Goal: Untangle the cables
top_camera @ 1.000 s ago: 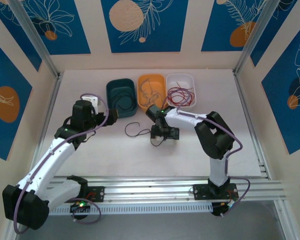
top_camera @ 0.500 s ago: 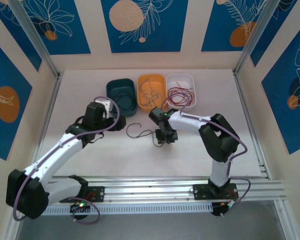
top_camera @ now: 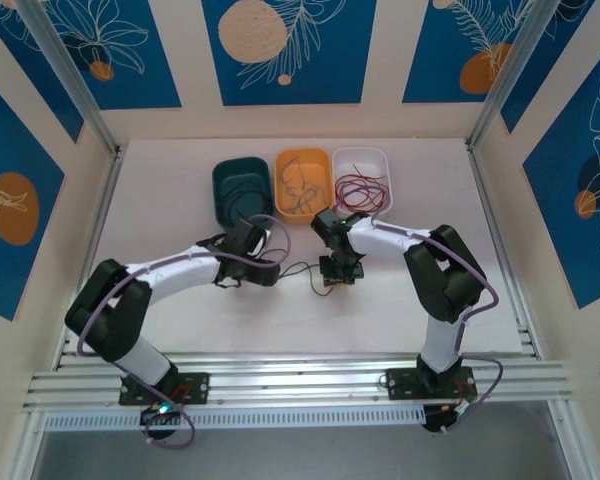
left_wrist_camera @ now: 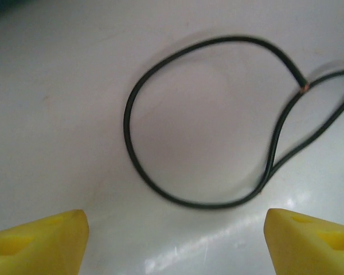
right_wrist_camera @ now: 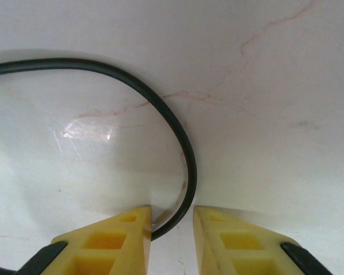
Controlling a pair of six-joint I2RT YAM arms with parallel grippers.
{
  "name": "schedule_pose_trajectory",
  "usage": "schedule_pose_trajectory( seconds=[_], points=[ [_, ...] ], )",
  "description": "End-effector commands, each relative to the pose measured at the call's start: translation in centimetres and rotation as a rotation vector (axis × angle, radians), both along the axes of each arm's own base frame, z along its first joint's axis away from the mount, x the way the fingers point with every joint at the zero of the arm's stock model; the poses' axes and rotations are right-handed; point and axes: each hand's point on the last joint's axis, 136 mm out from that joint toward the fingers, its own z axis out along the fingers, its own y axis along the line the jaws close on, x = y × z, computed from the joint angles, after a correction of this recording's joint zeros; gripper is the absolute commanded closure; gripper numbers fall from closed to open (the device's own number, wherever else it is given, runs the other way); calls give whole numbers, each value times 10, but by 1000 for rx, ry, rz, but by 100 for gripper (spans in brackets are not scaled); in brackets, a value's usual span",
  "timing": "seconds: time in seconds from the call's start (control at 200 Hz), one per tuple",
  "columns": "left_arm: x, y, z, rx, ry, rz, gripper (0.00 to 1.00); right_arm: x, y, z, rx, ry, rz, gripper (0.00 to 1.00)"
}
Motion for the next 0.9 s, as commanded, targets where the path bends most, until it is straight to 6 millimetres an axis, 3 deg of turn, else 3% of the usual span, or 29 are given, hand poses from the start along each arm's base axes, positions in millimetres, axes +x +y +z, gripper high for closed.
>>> schedule_pose_trajectory(
  seconds=[0.0, 0.215, 0.435, 0.735, 0.895],
  points=[
    [22, -24, 16, -24, -97, -70, 20, -19, -8, -4, -8, 71, -1, 73],
    [34, -49, 12, -31, -77, -110, 20, -18, -8, 0, 8, 64, -16, 73],
    [50, -53, 0, -7, -27, 11, 25, -17, -3, 1, 33, 61, -27, 73],
    [55, -52, -15, 104, -11, 40, 32, -15, 0, 2, 48, 60, -33, 73],
    [56, -44, -17, 155, -15, 53, 52, -16, -2, 2, 43, 61, -36, 73]
  ],
)
